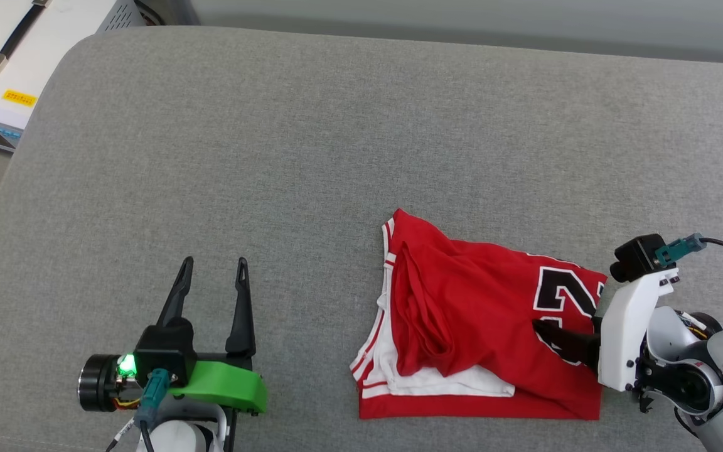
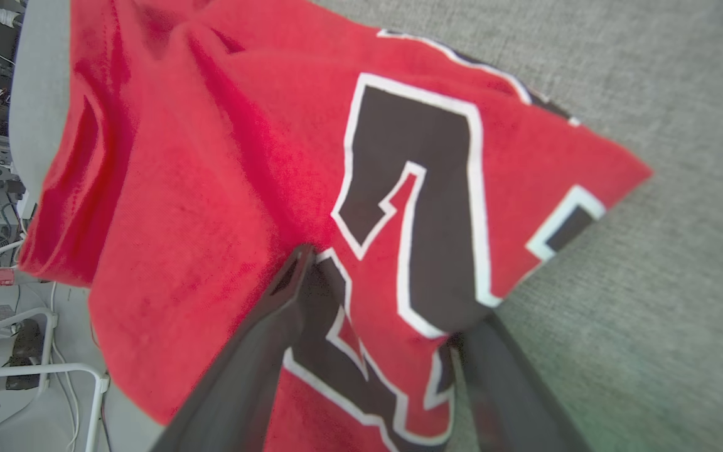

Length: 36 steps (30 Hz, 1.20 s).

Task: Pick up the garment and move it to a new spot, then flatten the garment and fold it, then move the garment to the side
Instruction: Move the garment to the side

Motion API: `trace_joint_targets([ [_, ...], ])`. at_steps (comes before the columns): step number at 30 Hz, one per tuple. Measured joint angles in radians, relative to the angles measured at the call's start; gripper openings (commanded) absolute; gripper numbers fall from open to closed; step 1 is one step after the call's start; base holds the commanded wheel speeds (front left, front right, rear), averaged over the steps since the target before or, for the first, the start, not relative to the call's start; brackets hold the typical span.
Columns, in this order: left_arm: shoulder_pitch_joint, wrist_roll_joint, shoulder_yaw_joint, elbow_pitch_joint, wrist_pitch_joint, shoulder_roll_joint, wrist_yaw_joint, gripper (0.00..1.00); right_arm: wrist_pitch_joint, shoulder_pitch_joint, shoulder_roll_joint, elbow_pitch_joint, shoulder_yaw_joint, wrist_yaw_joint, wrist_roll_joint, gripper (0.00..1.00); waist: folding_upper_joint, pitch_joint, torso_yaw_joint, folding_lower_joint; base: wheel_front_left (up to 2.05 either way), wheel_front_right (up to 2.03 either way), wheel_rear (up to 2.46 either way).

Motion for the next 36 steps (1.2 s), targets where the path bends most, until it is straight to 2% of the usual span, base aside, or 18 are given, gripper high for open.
trace_joint_targets([
  [7, 0.001, 0.0, 0.014, 0.016, 0.0, -0.001, 0.0, 1.0, -0.141, -0.032, -0.028, -0.016, 0.063, 0.0, -0.01, 0.0, 0.0, -0.022, -0.012, 0.0, 0.0, 0.0, 0.0],
  [11, 0.006, 0.0, 0.025, 0.014, 0.0, -0.001, 0.0, 1.0, -0.184, -0.081, -0.072, -0.069, 0.092, 0.0, -0.022, 0.0, 0.0, -0.04, -0.033, 0.0, 0.0, 0.0, 0.0],
  [17, 0.026, 0.0, 0.04, -0.003, 0.0, -0.001, 0.001, 1.0, -0.162, -0.142, -0.163, -0.158, 0.144, 0.0, -0.03, 0.0, 0.0, -0.056, -0.093, 0.0, 0.0, 0.0, 0.0],
  [22, 0.026, 0.0, 0.047, -0.029, 0.0, -0.002, 0.001, 1.0, -0.13, -0.175, -0.234, -0.188, 0.137, 0.0, -0.014, 0.0, 0.0, -0.055, -0.163, 0.0, 0.0, 0.0, 0.0],
  [30, 0.021, 0.017, 0.059, -0.085, 0.0, 0.005, 0.002, 1.0, -0.128, -0.238, -0.308, -0.129, 0.102, 0.0, -0.024, 0.0, 0.0, -0.016, -0.273, 0.0, 0.0, 0.0, 0.0],
  [36, -0.002, 0.025, 0.061, -0.115, 0.0, 0.019, 0.002, 1.0, -0.149, -0.317, -0.37, -0.014, 0.081, 0.0, -0.077, 0.0, 0.0001, 0.056, -0.314, 0.0, 0.0, 0.0, 0.0],
])
